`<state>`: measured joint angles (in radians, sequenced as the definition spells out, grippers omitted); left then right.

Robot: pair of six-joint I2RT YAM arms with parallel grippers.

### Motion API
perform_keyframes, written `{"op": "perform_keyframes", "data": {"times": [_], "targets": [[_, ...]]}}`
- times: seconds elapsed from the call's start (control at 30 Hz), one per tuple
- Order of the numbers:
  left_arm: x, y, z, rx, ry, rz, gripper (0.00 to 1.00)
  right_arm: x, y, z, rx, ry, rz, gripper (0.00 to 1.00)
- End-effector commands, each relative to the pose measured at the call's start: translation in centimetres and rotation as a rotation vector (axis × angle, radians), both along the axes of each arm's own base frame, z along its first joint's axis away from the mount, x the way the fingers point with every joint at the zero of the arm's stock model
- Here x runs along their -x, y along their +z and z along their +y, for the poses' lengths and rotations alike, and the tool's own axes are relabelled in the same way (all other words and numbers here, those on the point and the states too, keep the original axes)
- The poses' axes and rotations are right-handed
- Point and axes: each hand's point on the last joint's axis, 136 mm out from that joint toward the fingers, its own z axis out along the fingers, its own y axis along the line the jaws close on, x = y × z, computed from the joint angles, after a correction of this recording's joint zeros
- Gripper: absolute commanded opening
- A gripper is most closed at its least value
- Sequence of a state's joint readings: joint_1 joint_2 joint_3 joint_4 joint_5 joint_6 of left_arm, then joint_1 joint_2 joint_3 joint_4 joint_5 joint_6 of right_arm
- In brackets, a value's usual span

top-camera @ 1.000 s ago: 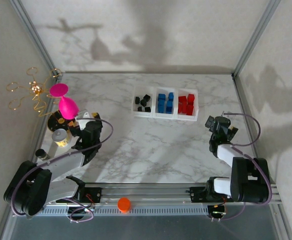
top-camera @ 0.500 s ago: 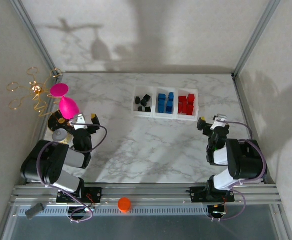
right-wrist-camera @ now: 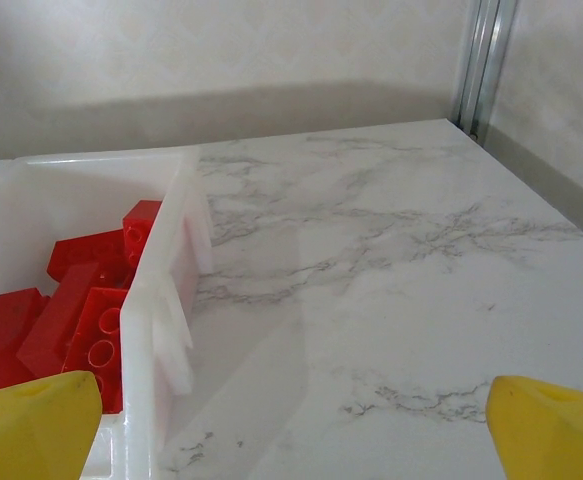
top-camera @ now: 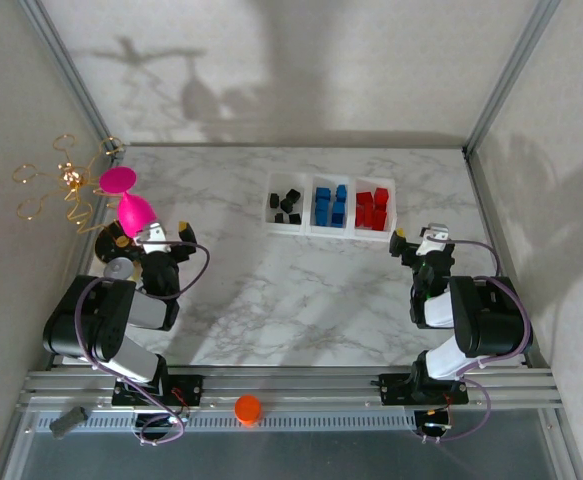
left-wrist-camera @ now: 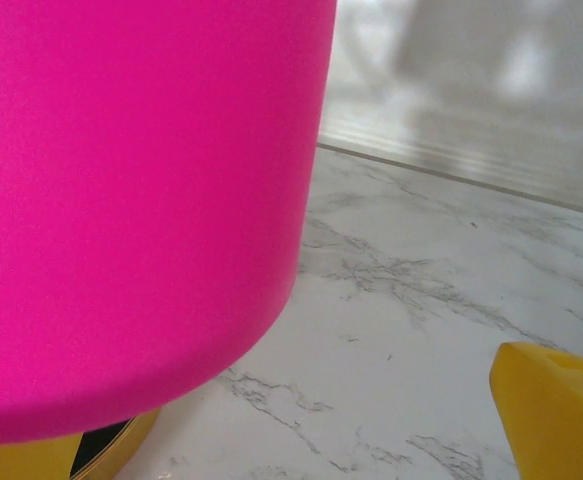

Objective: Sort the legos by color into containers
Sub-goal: Reset both arms

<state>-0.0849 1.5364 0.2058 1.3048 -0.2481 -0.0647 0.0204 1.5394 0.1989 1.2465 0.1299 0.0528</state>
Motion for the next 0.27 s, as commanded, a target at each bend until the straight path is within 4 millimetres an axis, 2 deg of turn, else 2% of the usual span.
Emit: {"op": "perform_keyframes", "data": {"times": [0.0, 0.23], "targets": [[-0.34, 0.35, -0.18, 0.020, -0.012, -0.016, 1.00, -0.60, 1.58, 0.12, 0.017, 0.000, -0.057, 0.99], [-0.34, 0.33, -0.13, 0.020, -0.011, -0.015, 1.00, -0.65, 1.60, 0.12, 0.016, 0.004, -0.057, 0.99]]}}
